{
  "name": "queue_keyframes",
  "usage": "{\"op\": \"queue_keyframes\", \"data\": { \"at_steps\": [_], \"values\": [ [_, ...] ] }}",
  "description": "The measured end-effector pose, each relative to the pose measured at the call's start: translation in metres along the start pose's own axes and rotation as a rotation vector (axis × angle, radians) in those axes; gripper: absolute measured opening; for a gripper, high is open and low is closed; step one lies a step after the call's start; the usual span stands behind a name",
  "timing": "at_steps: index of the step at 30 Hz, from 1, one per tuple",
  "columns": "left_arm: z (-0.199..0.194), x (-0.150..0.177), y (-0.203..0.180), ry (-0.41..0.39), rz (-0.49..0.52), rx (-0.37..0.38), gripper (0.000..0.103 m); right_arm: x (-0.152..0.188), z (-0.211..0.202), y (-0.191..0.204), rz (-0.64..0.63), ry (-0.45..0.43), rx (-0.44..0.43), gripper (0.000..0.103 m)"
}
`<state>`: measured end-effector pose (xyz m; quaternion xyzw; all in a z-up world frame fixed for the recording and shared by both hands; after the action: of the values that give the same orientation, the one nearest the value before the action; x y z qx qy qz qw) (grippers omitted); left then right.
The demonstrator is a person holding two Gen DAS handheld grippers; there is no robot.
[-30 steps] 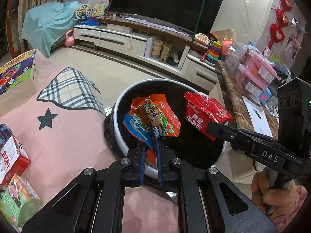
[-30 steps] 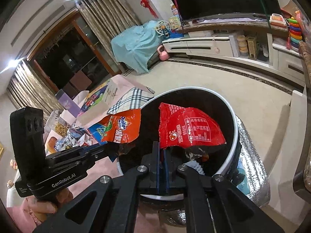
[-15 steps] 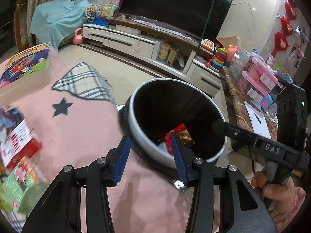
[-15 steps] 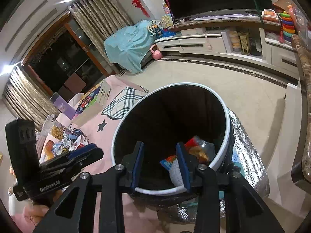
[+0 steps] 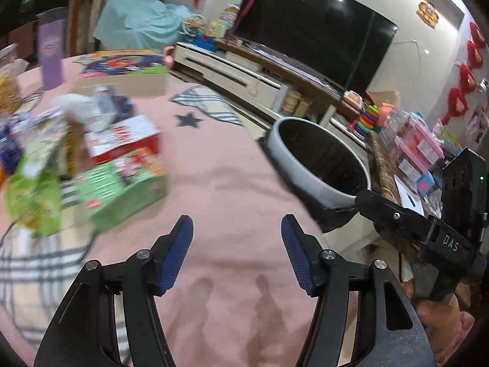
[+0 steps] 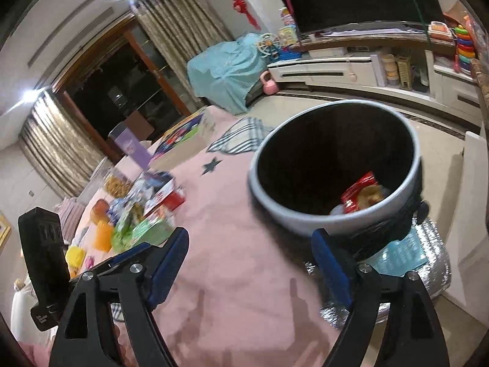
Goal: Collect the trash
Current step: 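Move both tools back toward the table items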
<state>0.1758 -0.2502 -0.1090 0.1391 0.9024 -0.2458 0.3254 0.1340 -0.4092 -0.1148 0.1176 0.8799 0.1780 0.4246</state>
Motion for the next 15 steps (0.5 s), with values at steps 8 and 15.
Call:
{"op": "queue_keyframes", "data": {
  "at_steps": [8, 15],
  "values": [
    [-0.038, 0.017, 0.065, -0.035, -0.096, -0.068, 0.061, 0.025, 0.019, 0.05, -0.017, 0.035, -0.069, 0.088],
    [-0.062, 0.031, 0.106, -0.057, -0.138, -0.116, 0.061, 0.043, 0.038, 0.09, -0.063, 0.076, -0.096, 0.088]
  ]
}}
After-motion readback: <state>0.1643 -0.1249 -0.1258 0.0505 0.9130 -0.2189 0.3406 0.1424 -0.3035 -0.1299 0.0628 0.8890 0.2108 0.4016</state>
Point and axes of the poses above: each gripper's, at about its wrist camera, not at the fingertips, and z roughly the way its jaws point, y to its left, x to its underside, the point moved 8 cm from there along z, roughly the way its jaws point, and after that the axes turned 5 degrees about -z, right-handed, at the moved point
